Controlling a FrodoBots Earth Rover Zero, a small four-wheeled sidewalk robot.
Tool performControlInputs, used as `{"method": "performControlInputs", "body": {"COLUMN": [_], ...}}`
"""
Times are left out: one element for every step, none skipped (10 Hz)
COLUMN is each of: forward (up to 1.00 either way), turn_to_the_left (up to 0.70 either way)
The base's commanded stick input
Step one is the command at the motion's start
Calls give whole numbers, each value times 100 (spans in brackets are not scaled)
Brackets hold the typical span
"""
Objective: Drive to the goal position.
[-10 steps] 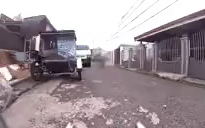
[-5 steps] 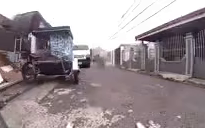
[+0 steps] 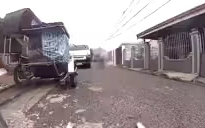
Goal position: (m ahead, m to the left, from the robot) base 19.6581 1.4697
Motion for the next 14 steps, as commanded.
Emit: {"method": "performControlInputs", "body": {"forward": [70,70,70,70,70,70,70,70,70,70,70,70,70,70], "turn_to_the_left": [0,0,1,1,1,2,4,6,7,1,0,0,0,0]}}
